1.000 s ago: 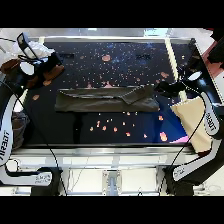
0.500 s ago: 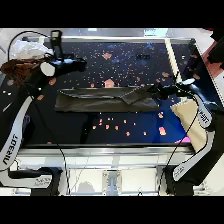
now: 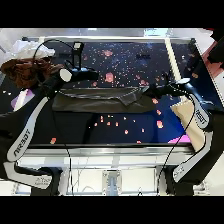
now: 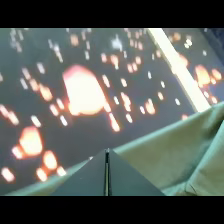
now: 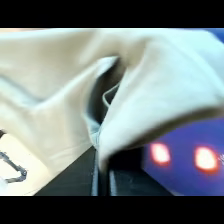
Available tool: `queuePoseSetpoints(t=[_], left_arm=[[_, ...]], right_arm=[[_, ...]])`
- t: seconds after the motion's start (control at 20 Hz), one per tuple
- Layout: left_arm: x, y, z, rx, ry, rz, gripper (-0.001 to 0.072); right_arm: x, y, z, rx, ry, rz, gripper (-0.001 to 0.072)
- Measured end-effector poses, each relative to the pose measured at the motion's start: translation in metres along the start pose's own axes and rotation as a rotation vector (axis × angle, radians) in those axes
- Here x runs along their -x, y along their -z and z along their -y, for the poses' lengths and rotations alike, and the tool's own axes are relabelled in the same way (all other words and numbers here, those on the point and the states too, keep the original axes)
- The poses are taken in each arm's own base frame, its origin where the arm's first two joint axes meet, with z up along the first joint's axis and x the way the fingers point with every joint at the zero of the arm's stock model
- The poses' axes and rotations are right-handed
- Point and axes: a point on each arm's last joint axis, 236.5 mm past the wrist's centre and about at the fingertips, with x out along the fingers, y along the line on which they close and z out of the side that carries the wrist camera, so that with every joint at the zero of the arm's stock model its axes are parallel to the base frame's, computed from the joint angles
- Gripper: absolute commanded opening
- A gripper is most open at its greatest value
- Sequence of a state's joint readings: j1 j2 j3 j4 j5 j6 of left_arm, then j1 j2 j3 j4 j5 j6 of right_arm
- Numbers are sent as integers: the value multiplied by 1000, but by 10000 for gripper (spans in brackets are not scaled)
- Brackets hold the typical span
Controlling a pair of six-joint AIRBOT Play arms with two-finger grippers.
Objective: Fold the shirts.
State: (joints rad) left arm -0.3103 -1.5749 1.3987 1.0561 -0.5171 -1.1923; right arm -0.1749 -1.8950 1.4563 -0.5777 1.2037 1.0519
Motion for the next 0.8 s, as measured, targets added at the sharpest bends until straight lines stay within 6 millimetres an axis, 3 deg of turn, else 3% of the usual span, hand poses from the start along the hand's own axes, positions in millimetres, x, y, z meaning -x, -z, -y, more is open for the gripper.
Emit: queuePoseSetpoints(t=[0.3, 0.5, 0.65, 0.8], left_arm=[[-46, 102, -1, 216, 9, -301, 8], [-62, 156, 12, 245, 25, -451, 8], [-69, 170, 16, 262, 25, -482, 9], [-72, 167, 16, 241, 25, -485, 10]], right_arm=[[46, -22, -93, 180, -54, 71, 25], [46, -18, -151, 274, -45, 40, 25], [37, -12, -193, 339, -54, 28, 24], [28, -8, -231, 387, -68, 33, 23]])
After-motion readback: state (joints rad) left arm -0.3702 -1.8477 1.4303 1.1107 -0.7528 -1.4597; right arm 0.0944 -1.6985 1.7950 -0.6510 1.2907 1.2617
